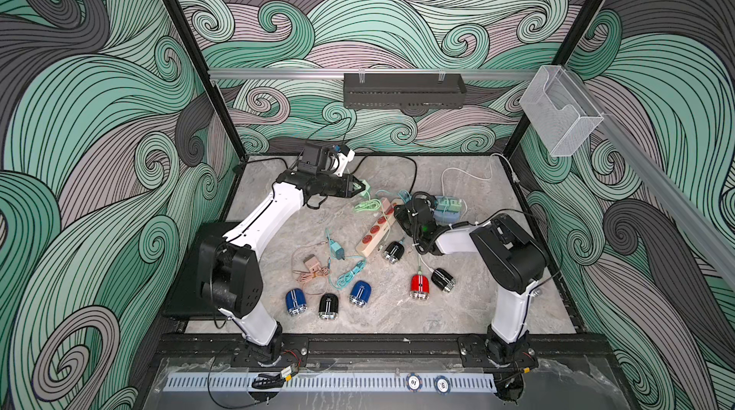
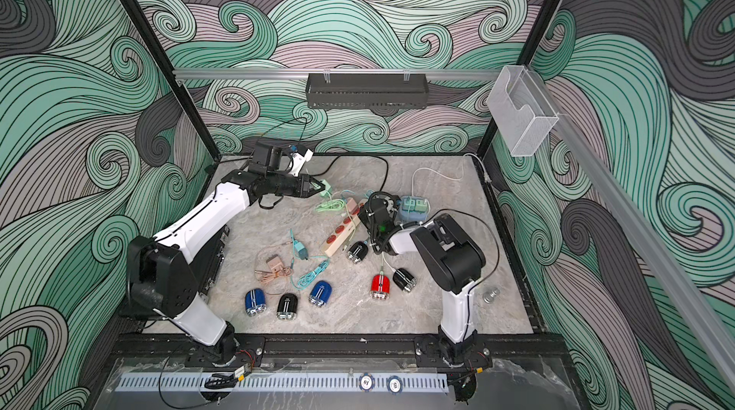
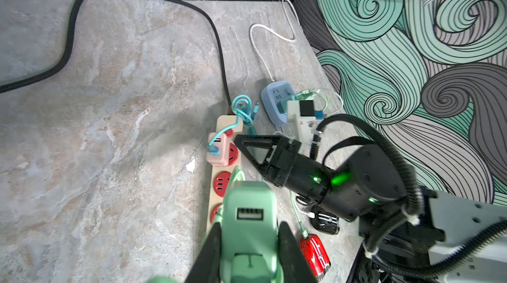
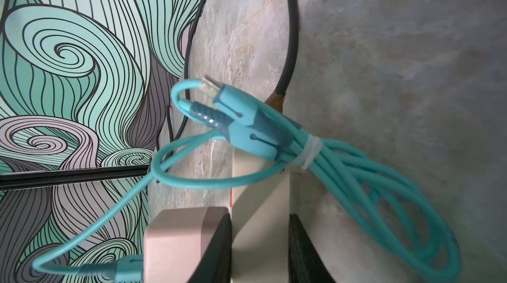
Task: Unplug the electric shaver
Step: Place the socket at the center of the board.
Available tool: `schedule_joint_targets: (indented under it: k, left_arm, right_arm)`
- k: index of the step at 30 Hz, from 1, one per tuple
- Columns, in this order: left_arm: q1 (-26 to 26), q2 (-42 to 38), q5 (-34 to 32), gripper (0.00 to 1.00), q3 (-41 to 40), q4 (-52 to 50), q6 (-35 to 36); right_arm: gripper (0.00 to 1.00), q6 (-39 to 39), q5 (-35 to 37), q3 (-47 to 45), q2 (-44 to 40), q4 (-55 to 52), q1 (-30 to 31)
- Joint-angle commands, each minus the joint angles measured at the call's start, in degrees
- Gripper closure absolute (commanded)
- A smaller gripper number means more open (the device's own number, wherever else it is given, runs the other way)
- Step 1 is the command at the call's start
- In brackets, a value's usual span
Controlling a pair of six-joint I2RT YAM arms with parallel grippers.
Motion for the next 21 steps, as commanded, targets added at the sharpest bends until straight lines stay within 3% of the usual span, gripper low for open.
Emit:
schedule_joint_targets:
  k: [1, 4, 11, 21]
  left_arm:
    - [-1.3, -6.4, 1.9, 1.00, -2.3, 0.1, 0.1]
    - [-3.4, -9.4, 1.8, 1.00, -6.1, -0.7, 0.1]
    - [-9.8, -12.5, -6.8, 1.00, -13.4, -3.4, -0.9]
    - [-15.3, -8.0, -17.7, 1.00, -18.6, -3.7, -6.1]
  right_arm:
    - [0.94, -0.2, 0.2, 5.2, 2.5, 4.6, 0.2]
    - [0.94, -0.6, 0.1, 9.4, 4.9, 2.6, 0.7]
    - [0.92, -0.4, -0.4, 18.3, 10.0, -2.1, 2.3]
    - [0.87, 0.2, -0.5, 24.5, 14.2, -6.4, 4.0]
